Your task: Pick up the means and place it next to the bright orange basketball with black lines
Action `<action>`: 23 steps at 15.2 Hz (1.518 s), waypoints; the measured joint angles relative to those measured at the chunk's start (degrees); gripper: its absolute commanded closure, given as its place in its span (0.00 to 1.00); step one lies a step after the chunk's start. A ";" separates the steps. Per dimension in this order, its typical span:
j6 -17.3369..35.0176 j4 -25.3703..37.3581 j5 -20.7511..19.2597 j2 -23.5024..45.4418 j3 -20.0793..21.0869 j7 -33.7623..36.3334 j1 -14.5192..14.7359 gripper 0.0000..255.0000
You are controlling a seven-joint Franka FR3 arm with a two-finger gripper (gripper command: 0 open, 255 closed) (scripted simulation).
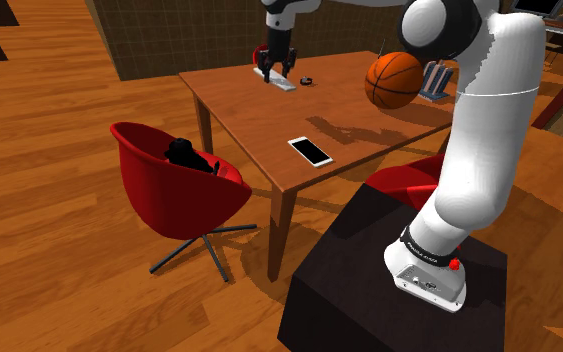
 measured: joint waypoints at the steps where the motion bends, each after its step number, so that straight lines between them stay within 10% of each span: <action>1: -0.81 0.96 0.01 0.14 0.00 0.04 -0.02 1.00; 23: -20.34 24.92 0.54 4.56 -0.06 0.28 -1.22 1.00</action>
